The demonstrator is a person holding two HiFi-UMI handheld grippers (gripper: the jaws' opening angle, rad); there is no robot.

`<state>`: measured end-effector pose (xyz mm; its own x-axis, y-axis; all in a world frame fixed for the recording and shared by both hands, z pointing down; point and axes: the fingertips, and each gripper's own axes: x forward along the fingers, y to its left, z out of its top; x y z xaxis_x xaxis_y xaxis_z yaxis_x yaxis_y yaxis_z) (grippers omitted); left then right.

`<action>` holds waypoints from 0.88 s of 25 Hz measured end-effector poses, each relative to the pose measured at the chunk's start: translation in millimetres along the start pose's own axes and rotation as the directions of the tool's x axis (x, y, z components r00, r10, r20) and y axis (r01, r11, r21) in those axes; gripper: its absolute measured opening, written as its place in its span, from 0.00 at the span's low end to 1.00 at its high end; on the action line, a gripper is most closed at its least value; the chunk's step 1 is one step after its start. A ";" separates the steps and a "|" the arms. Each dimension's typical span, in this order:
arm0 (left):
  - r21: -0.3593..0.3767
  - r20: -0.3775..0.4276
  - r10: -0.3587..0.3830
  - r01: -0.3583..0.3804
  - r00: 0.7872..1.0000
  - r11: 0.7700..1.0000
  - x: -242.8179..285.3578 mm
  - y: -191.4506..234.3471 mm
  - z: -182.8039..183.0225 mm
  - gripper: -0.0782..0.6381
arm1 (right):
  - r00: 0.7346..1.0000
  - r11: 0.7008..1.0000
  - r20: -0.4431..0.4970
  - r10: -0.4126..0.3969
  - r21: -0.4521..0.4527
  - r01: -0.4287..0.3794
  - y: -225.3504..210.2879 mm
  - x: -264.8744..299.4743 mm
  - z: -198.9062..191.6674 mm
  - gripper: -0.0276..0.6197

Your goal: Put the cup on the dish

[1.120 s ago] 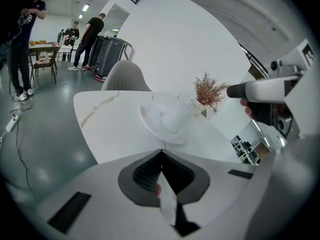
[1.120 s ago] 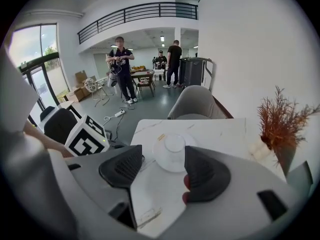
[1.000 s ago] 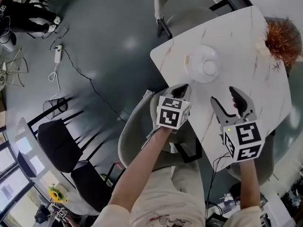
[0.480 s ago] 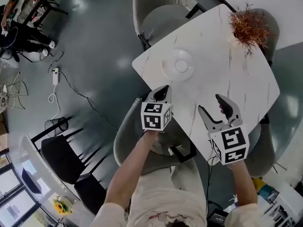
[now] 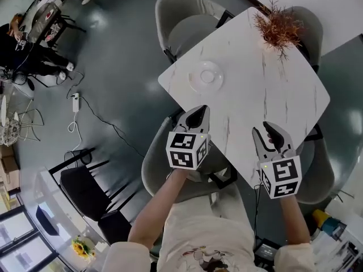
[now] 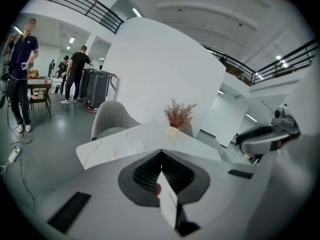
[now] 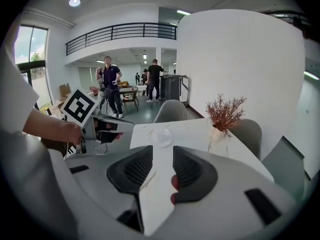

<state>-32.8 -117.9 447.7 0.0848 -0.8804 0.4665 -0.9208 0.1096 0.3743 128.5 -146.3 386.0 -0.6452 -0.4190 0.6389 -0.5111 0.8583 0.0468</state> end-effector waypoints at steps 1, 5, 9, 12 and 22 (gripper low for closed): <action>0.001 0.006 -0.005 0.005 1.000 1.000 -7.3 -7.3 3.1 0.11 | 1.000 1.000 0.006 -0.006 0.005 0.006 -0.6 -8.1 -1.0 0.24; 0.006 0.032 0.012 -0.012 0.999 1.000 -35.3 -29.0 13.3 0.11 | 0.997 0.998 0.049 -0.055 0.033 0.054 -10.2 -37.5 -3.1 0.08; -0.005 0.051 -0.013 0.013 0.999 1.000 -56.9 -53.7 16.7 0.11 | 0.996 0.994 0.069 -0.064 0.090 0.057 -15.6 -56.8 -10.6 0.05; 0.002 0.067 -0.044 0.044 0.997 0.999 -81.3 -79.2 17.8 0.11 | 0.996 0.992 0.084 -0.035 0.120 0.025 -10.9 -76.1 -15.6 0.05; 0.068 0.087 -0.032 0.026 0.996 0.997 -143.3 -108.1 26.0 0.12 | 0.990 0.997 0.137 -0.013 0.078 0.002 4.9 -116.9 -12.6 0.05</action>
<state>44.7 -15.6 319.6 0.0802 -0.9204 0.3827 -0.9422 0.0552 0.3304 208.6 -89.4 321.2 -0.7105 -0.4667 0.5267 -0.5549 0.8318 -0.0116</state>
